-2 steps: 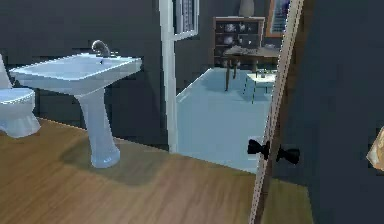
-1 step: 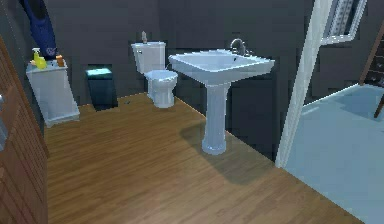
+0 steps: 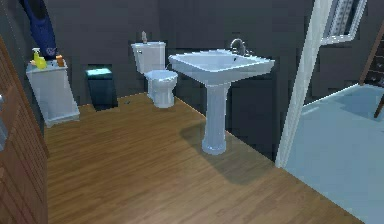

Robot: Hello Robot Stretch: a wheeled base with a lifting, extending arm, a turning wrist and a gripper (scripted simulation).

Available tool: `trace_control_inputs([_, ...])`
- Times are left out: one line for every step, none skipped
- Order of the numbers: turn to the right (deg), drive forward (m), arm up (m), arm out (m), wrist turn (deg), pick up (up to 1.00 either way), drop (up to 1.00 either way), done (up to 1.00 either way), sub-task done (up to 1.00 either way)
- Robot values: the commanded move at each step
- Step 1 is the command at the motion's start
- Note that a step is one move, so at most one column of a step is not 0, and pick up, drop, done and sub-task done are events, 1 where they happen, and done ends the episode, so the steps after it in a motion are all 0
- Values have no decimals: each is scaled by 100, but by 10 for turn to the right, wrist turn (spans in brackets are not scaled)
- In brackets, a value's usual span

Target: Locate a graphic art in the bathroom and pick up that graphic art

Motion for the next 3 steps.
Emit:
trace_control_inputs([0,0,38,0,0,0,0,0,0])
trace_control_inputs([0,0,0,46,0,0,0,0,0])
trace_control_inputs([0,0,0,0,450,0,0,0,0])
